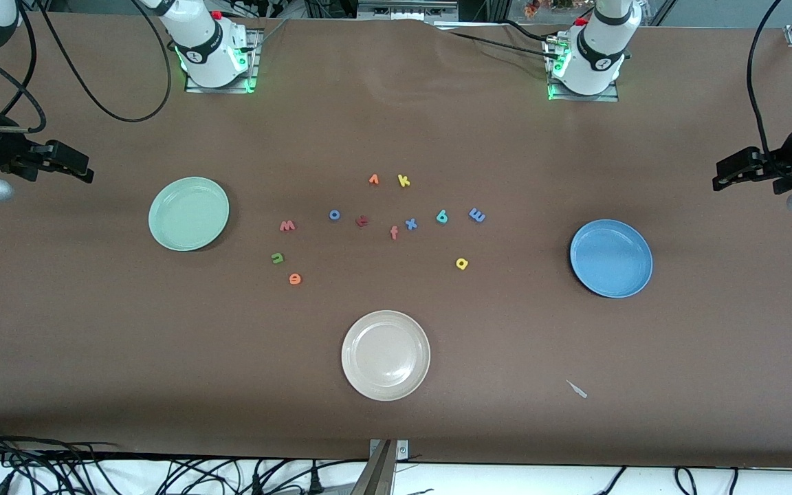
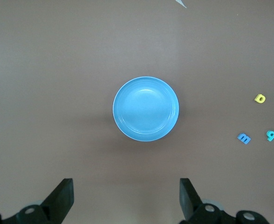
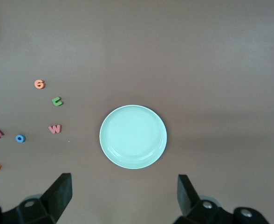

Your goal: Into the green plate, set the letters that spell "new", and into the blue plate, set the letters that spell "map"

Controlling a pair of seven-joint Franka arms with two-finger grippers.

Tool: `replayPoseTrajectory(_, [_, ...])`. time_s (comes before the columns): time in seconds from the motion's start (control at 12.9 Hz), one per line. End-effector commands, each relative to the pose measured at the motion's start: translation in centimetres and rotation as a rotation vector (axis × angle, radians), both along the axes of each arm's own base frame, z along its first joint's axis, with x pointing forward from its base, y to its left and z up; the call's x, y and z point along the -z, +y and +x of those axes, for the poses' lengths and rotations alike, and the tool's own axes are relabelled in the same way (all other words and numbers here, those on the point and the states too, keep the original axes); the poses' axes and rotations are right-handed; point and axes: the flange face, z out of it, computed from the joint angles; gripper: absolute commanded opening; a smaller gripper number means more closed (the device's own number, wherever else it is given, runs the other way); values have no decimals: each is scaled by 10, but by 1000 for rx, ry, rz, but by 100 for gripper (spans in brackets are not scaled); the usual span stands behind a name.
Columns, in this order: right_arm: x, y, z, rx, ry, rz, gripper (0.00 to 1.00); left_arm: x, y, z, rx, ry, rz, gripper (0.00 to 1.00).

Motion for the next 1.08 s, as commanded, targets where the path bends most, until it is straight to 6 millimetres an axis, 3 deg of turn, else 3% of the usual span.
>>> replayPoseTrajectory(0.0, [-1,0,3,-4,-12,-4,100,0,-1,0,22,-10,-7,100])
replayPoseTrajectory(1.01, [8,2,14,1,-39,-8,100,7,-2,2,23,3,-8,100])
